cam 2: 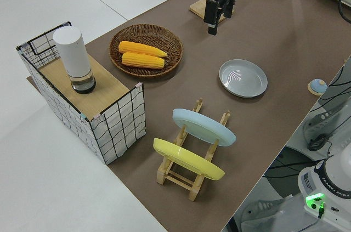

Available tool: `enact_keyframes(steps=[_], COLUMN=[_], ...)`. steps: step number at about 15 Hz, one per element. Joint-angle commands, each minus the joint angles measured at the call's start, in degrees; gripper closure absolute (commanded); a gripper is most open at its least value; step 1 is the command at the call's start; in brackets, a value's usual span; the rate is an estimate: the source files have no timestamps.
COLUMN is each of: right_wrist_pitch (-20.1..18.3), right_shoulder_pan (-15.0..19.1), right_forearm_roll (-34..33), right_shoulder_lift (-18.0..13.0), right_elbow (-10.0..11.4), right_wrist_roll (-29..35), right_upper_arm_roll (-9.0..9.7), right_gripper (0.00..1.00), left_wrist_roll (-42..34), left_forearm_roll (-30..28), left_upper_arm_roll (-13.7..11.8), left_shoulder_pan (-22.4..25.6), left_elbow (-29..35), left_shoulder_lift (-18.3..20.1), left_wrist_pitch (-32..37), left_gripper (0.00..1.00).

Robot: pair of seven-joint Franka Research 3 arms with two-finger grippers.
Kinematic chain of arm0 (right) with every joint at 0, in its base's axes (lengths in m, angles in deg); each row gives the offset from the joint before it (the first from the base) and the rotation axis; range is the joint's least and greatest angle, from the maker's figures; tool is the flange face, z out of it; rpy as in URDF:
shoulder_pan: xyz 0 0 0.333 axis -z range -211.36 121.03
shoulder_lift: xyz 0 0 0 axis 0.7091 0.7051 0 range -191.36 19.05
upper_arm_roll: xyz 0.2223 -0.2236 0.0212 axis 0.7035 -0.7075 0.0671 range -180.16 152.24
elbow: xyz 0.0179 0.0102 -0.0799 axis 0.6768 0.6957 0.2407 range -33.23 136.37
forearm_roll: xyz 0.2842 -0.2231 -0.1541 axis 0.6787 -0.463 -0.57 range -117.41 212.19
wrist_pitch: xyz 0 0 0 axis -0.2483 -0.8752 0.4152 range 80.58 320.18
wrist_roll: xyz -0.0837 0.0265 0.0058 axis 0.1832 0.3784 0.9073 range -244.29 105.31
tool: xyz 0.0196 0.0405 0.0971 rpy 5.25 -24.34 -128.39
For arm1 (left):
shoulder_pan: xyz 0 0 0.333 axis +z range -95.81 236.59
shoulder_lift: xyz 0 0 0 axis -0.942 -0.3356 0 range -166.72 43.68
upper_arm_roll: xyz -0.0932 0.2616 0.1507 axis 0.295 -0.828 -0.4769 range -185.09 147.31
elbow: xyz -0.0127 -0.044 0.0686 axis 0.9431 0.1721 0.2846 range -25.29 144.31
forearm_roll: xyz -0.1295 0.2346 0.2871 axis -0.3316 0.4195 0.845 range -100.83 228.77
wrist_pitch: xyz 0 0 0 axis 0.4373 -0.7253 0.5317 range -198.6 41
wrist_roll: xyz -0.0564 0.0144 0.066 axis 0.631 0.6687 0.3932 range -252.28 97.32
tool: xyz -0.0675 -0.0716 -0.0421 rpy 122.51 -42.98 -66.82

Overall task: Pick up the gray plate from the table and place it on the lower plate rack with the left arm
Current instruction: 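Move the left gripper toward the edge of the gray plate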

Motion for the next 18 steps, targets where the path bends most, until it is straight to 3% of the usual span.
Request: enact_keyframes(steps=[1, 15, 18], right_wrist_pitch=[-0.72, -0.81, -0.81], right_shoulder_pan=[1.06, 1.06, 1.06], right_forearm_roll=[-0.08, -0.08, -0.08], right_shoulder_lift=[-0.15, -0.15, -0.07], right_elbow=[-0.51, -0.51, -0.51], right_wrist_roll=[0.69, 0.69, 0.69], right_upper_arm_roll=[0.98, 0.98, 0.98], right_gripper=[0.017, 0.017, 0.017], left_wrist_roll=[6.89, 7.04, 6.86], left_forearm_roll=[1.55, 1.47, 1.55], left_upper_arm_roll=[-0.58, -0.59, -0.59], left_shoulder_pan=[-1.59, -1.69, -1.60], left_elbow=[-1.50, 0.87, 4.99], left_shoulder_lift=[-1.47, -1.21, -0.25], left_wrist_pitch=[1.52, 0.73, -1.90], left_gripper=[0.01, 0.01, 0.01])
